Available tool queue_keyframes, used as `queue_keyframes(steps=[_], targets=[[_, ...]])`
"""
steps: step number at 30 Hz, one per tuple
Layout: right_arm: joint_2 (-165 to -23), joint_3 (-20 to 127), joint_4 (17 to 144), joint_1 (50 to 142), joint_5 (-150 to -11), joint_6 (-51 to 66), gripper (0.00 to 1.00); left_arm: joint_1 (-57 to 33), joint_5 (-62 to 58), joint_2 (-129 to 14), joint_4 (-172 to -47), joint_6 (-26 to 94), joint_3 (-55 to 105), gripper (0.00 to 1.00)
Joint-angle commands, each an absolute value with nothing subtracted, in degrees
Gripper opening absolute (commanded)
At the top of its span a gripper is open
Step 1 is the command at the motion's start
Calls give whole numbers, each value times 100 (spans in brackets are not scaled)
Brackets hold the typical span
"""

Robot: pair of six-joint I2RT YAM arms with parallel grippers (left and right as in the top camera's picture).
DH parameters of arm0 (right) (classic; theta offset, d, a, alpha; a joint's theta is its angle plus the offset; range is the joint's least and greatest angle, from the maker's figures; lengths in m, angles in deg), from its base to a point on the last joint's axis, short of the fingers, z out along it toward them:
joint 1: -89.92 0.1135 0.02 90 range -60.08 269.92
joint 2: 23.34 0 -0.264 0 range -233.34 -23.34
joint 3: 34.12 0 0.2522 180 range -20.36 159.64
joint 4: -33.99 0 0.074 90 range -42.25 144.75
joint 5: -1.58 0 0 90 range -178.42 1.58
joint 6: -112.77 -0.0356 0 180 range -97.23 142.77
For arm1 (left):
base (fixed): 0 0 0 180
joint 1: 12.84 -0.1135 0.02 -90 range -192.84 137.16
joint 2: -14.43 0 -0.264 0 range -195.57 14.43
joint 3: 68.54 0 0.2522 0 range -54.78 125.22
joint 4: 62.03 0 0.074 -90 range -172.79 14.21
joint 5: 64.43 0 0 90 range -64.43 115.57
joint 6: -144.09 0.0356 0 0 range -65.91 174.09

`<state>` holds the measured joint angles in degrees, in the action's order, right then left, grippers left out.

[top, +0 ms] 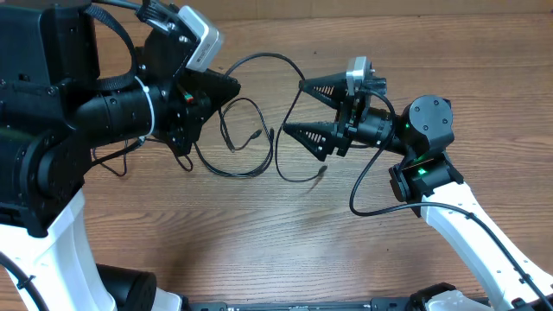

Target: Untangle cables

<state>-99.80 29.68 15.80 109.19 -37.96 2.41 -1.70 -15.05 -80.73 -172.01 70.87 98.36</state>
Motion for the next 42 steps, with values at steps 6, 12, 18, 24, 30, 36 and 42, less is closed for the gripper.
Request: queue_keyframes(steps=[6,12,18,24,30,36,42], targets=[[-9965,2996,1543,10958,-3976,220,73,143,-1881,-8071,-17199,7235,9897,4],[-9965,2996,1539,11057,-3976,220,59,237,-1888,-8075,-17201,7233,9879,4],[-9965,2996,1543,11201,-3976,222,49,365,-1885,-8082,-17203,7233,9864,4],[-9965,2996,1589,11203,-3976,220,4,392,-1765,-8082,-17205,7231,9864,4],[-9965,2996,1880,11186,-3984,176,4,392,-336,-8082,-17258,7043,9864,22],[-9961,2996,2044,10840,-4002,-226,4,392,810,-8082,-17258,6779,9864,100],[-9823,2998,2028,10095,-3997,-1177,4,392,821,-8082,-17258,6779,9864,100]])
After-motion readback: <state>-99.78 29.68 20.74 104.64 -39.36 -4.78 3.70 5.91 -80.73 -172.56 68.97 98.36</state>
